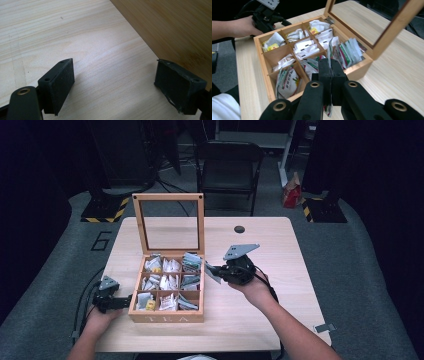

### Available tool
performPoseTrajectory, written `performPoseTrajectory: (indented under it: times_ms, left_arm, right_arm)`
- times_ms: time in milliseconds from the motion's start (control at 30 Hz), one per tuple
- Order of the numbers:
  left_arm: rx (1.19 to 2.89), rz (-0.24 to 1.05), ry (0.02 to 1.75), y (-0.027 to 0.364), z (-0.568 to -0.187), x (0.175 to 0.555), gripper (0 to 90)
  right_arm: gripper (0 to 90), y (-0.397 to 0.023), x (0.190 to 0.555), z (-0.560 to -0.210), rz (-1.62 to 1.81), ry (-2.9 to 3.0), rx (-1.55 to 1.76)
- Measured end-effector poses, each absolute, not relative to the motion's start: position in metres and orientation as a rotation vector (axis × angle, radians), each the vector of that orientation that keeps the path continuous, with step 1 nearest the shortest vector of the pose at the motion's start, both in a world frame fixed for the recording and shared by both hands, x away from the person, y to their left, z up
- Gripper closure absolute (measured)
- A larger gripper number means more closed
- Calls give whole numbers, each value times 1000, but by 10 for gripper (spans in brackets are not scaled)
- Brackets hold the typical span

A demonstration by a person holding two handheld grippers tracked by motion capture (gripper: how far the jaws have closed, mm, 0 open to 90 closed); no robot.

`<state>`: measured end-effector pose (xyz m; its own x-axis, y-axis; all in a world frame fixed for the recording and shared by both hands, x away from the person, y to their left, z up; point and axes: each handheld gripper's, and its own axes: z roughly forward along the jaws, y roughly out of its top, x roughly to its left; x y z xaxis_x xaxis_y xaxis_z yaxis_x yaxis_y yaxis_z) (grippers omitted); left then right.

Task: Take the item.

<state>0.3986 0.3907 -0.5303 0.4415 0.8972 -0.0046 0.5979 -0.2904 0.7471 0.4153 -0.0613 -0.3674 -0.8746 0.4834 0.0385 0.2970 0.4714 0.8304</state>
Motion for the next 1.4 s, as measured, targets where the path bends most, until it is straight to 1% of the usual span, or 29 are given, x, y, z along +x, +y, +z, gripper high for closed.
performPoseTrajectory:
  times_ms: [767,1200,1400]
  left_arm:
    - [2008,555,1251,391,-530,399,157]
    - [2007,554,1252,391,-530,399,157]
    - [2008,555,1251,391,-530,399,157]
  right_arm:
    - [897,-113,422,-365,1322,2416,796]
    - [897,-127,423,-366,1310,2391,819]
    - [897,-132,424,-375,1298,2382,853]
